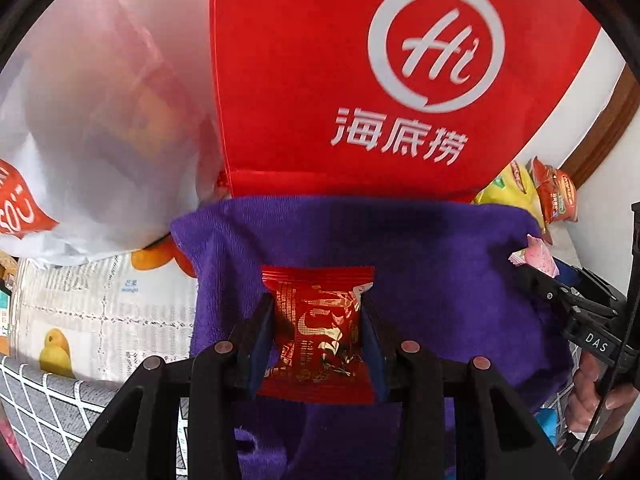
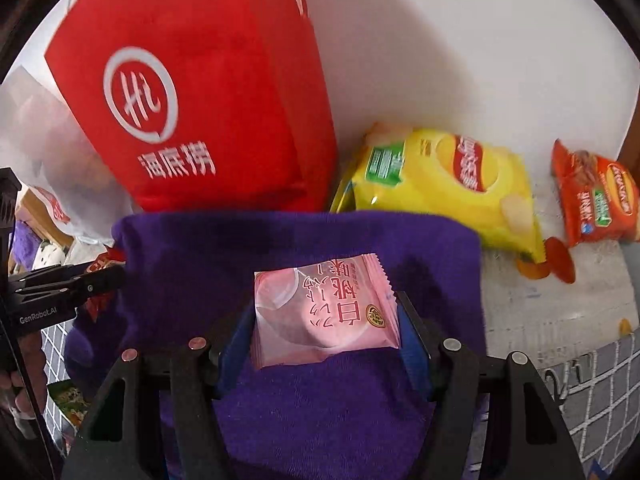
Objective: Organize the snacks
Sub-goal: 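Lower both packets onto the purple towel and open both tools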
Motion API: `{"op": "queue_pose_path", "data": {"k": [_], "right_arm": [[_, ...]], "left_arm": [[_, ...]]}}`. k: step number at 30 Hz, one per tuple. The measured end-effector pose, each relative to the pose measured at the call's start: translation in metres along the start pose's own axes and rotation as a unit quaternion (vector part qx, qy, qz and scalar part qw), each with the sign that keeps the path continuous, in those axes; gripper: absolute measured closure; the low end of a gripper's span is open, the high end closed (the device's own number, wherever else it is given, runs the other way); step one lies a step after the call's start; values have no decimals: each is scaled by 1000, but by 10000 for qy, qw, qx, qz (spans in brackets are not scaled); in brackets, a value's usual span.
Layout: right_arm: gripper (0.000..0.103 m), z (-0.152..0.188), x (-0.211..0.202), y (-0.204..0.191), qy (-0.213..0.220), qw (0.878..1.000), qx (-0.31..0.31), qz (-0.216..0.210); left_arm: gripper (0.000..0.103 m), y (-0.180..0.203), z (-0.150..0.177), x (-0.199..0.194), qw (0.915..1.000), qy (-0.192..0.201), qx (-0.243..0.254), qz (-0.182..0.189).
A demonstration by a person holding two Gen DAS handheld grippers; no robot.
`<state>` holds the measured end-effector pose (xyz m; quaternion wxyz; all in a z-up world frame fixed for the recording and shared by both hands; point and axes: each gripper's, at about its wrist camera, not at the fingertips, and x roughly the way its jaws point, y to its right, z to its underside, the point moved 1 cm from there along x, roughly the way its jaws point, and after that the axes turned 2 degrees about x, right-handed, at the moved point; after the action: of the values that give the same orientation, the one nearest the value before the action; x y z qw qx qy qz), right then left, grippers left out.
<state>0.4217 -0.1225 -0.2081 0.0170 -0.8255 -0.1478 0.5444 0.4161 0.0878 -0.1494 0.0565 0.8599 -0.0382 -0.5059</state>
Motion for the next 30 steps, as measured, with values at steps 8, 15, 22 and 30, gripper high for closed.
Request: {"op": "queue_pose_path", "data": {"k": [8, 15, 22, 30], "right_arm": [[38, 3, 14, 0, -153, 9998, -60, 88], [38, 6, 27, -1, -324, 9993, -61, 158], [35, 8, 36, -5, -510, 9982, -131, 270], [23, 3, 32, 1, -484, 9985, -37, 244]], "left_arm": [[64, -1, 3, 6, 9999, -98, -24, 16], [64, -4, 2, 17, 9995, -269, -110, 78], [63, -5, 1, 26, 9990, -417, -160, 77], [44, 4, 0, 31, 9985, -520, -52, 152]]}}
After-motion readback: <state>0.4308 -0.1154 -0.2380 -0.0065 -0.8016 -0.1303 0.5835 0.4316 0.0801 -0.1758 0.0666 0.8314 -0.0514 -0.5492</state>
